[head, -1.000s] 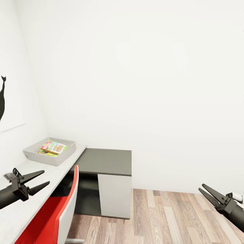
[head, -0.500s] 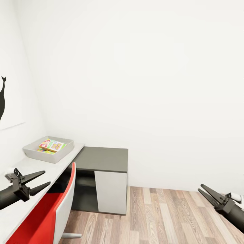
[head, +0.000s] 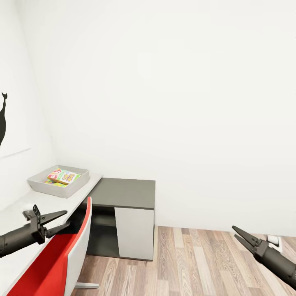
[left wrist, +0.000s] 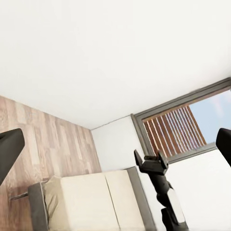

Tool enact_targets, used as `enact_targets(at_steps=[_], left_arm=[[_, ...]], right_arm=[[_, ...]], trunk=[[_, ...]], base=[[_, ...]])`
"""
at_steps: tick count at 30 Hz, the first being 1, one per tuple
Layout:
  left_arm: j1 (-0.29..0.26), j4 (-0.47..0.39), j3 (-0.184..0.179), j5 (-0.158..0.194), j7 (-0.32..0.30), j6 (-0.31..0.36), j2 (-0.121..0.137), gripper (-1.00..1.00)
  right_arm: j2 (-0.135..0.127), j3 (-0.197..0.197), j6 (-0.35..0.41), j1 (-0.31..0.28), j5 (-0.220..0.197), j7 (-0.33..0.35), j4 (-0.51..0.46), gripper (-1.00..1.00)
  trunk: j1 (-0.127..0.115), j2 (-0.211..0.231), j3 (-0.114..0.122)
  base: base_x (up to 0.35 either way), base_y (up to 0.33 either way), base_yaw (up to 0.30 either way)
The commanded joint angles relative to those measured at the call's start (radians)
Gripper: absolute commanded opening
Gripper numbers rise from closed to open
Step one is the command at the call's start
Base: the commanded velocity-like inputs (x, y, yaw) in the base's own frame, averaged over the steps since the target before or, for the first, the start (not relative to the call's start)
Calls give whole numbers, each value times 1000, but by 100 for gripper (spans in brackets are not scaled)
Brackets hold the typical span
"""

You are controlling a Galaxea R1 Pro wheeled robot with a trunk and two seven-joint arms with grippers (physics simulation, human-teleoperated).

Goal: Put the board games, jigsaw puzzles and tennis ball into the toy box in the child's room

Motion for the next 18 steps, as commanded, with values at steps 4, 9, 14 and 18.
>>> enact_targets(at_steps=[4,9,14,18], left_arm=[[-31,0,-54,-10,-4,3,-20,100],[-87,-1,-152,-48,3,3,-70,100],[-142,0,-223,-160,32,5,-139,100],[-161,1,-237,-233,38,6,-174,100]], right_arm=[[1,4,8,-8,-6,-10,-1,100],[0,47,9,-15,-5,-53,-2,100],[0,124,11,-58,-4,-125,-3,100],[0,176,11,-83,-4,-156,-1,100]], trunk=[[0,-1,0],[0,-1,0],[0,-1,0],[0,-1,0]], base=[[0,0,0],[0,0,0],[0,0,0],[0,0,0]])
